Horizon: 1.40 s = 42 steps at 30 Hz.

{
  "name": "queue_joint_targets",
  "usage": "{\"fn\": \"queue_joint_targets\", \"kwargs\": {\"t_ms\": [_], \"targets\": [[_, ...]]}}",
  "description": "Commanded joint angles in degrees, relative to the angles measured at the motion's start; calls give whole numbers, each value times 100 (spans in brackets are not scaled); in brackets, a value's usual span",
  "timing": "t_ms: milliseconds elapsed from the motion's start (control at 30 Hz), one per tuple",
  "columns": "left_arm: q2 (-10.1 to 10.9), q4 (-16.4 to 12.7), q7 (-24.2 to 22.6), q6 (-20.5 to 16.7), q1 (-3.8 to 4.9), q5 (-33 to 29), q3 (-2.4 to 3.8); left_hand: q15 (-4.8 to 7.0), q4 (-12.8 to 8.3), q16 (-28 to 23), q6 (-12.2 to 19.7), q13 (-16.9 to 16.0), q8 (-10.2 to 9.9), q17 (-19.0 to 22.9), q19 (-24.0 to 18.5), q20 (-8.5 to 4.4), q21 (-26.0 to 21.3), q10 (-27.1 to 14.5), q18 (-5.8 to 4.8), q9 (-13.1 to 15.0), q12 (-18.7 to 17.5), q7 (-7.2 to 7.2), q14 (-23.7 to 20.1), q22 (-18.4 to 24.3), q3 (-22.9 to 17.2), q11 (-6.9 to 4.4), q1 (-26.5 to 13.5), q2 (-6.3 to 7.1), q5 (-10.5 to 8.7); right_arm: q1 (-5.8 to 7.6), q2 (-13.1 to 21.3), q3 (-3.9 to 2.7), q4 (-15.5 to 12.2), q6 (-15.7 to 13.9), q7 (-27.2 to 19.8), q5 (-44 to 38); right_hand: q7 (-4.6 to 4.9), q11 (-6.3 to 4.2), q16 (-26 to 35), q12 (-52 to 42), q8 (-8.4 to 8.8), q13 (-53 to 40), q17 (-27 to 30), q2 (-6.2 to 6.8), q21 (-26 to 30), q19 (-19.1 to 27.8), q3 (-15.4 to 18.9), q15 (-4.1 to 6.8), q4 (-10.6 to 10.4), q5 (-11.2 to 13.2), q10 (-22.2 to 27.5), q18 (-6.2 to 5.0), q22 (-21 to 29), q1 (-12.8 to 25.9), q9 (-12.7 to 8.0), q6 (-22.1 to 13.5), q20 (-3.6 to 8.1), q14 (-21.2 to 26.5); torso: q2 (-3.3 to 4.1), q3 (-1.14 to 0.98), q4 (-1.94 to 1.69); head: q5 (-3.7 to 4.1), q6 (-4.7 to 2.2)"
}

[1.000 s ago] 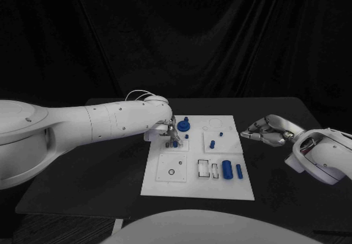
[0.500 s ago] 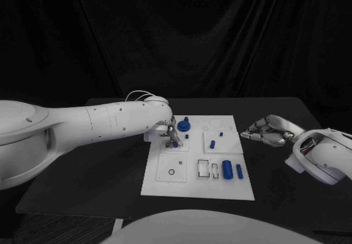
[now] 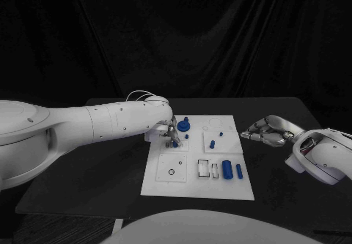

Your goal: Assemble the parts on the task board

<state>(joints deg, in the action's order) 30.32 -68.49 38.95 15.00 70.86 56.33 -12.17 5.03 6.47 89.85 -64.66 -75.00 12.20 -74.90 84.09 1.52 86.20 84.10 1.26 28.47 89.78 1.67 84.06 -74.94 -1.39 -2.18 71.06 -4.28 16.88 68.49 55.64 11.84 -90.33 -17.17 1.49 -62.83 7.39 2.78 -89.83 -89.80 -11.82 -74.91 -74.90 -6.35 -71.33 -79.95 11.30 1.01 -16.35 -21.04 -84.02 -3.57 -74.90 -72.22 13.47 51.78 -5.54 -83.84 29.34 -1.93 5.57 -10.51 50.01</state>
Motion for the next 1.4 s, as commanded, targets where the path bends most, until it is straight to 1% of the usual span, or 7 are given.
{"fn": "queue_joint_targets", "kwargs": {"t_ms": [33, 300, 500, 733, 1000, 1167, 1400], "targets": [[-14, 13, -160, -28, -16, -7, -2, 22, -18, 15, 55, -1500, 20, -1510, 235, -27, -35, 590, 23, 33, 22, 4, 594, -1020, -83, -20, 67, 29, 114, -15, 10, -4, -9, 40, 112, -5, -7, 21, -17, -20, -19, -1509, -1510, -3, 18, 29, 32, -30, -9, 2, -598, -92, -907, -49, -9, -33, -3, -616, -2, 1, 4, 2, -1], [28, -48, -222, -219, -19, -7, -2, 24, -50, 15, 73, -1500, 28, -1510, 237, -27, -35, 590, 23, 70, 22, 3, 594, -1025, -159, -22, 79, 61, 214, -17, 12, -4, -4, 64, 134, -5, -9, 19, -17, -20, -23, -1509, -1510, -7, 35, 36, 32, -30, -2, -4, -598, -96, -902, -62, -7, -27, -3, -616, 0, -1, 1, -2, -1], [226, -312, -253, -623, -20, -7, -2, 23, -32, 15, 83, -1500, 34, -1510, 237, -28, -38, 590, 23, 100, 22, 8, 594, -1026, -198, -19, 31, 87, 111, -40, 19, -4, 12, 74, 143, -5, -10, 18, -17, -20, -25, -1509, -1510, -8, 38, 37, 32, -29, 3, -8, -598, -97, -901, -72, -7, -24, -3, -616, 2, 0, 1, -18, -1], [705, -936, -528, -1664, -20, 36, -3, 29, -98, 15, 113, -1500, 34, -1510, 247, -31, -31, 590, 20, 133, 22, 0, 594, -1040, -294, -26, 122, 145, 106, -93, 53, -4, 23, 63, 143, -5, -11, 18, -17, -20, -26, -1509, -1510, -9, 50, 43, 32, -29, 5, -11, -598, -99, -898, -78, -7, -23, -3, -616, 1, 0, 2, -16, -1], [1131, -1510, -894, -2736, -28, 698, -5, 30, -102, 15, 114, -1500, 38, -1510, 259, -32, -18, 590, 16, 144, 22, 0, 594, -1056, -313, -26, 141, 169, 101, -120, 72, -4, 28, 41, 138, -6, -11, 17, -17, -20, -27, -1509, -1510, -8, 55, 45, 34, -28, 10, -17, -598, -100, -896, -89, -7, -23, -2, -616, -6, 0, 0, -18, -1], [1256, -1665, -1062, -3164, -153, 1028, -6, 31, -95, 15, 105, -1500, 47, -1510, 263, -33, -13, 590, 14, 154, 22, -2, 594, -1062, -332, -28, 154, 174, 104, -133, 75, -4, 33, 40, 140, -6, -11, 17, -17, -20, -27, -1509, -1510, -8, 55, 45, 34, -28, 10, -17, -598, -100, -896, -89, -7, -23, -2, -616, -9, 2, 0, -11, -1], [1194, -1572, -1126, -3293, -373, 1202, -6, 31, 17, 15, 100, -1500, 56, -1510, 260, -34, -21, 590, 16, 179, 22, 3, 594, -1058, -358, -26, 102, 195, 60, -143, 87, -4, 24, 34, 138, -6, -11, 17, -17, -20, -27, -1509, -1510, -6, 56, 44, 37, -27, 11, -19, -598, -100, -896, -94, -7, -24, -2, -616, -3, 1, -1, -2, -1]]}}
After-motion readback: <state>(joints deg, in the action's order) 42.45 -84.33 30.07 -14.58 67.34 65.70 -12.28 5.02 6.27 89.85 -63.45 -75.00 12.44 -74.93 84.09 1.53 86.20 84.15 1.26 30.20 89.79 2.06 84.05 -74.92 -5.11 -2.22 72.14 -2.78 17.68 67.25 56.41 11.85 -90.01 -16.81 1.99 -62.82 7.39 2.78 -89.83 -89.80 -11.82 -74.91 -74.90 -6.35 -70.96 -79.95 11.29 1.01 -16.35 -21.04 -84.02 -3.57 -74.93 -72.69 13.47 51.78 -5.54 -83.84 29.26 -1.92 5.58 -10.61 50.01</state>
